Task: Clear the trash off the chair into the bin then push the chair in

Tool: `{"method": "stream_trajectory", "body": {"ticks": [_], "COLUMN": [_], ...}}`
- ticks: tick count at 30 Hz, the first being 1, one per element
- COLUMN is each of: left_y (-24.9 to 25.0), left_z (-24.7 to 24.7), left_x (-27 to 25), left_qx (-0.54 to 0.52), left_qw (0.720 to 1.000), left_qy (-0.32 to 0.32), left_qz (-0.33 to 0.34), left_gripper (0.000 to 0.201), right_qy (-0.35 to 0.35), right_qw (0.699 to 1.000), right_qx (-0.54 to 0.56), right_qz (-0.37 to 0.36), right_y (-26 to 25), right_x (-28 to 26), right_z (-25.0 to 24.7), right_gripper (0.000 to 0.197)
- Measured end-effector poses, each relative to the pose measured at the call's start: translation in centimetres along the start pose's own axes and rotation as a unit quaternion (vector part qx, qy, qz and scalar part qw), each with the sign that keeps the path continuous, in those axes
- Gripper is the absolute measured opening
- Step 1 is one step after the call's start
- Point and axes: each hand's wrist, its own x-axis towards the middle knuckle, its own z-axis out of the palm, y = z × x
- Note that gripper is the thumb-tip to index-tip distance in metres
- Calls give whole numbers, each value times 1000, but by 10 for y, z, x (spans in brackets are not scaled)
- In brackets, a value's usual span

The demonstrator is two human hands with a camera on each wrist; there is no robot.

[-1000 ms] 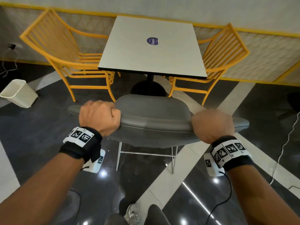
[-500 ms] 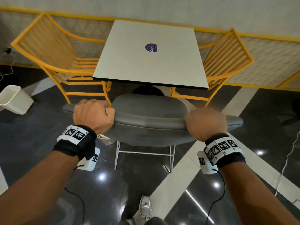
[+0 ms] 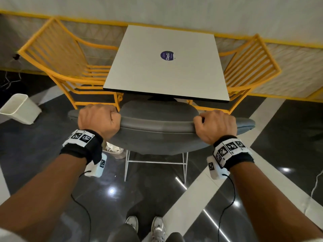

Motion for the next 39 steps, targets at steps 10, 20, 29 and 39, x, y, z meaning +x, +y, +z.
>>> {"method": "stream_trajectory", "body": {"ticks": [10, 20, 29, 39], "left_y": [-19, -28, -28, -36], "left_z": [5, 8, 7, 18], "left_x": [17, 21, 14, -74], "left_qx": [24, 21, 5, -171], "left_qw": [1000, 999, 999, 983], "left_qy": [6, 28, 31, 69], "left_qz": [5, 23, 7, 1], "left_gripper": [38, 39, 39, 57], "right_qy": [8, 25, 14, 78], "right_qw": [1000, 1000, 1000, 974], "right_qx": [-4, 6, 14, 206], "right_qz": [9, 9, 12, -47], "right_y": [-21, -24, -25, -35], "right_x": [20, 25, 22, -89], "right_z": [11, 17, 16, 33], "right_gripper": [46, 46, 46, 46]}}
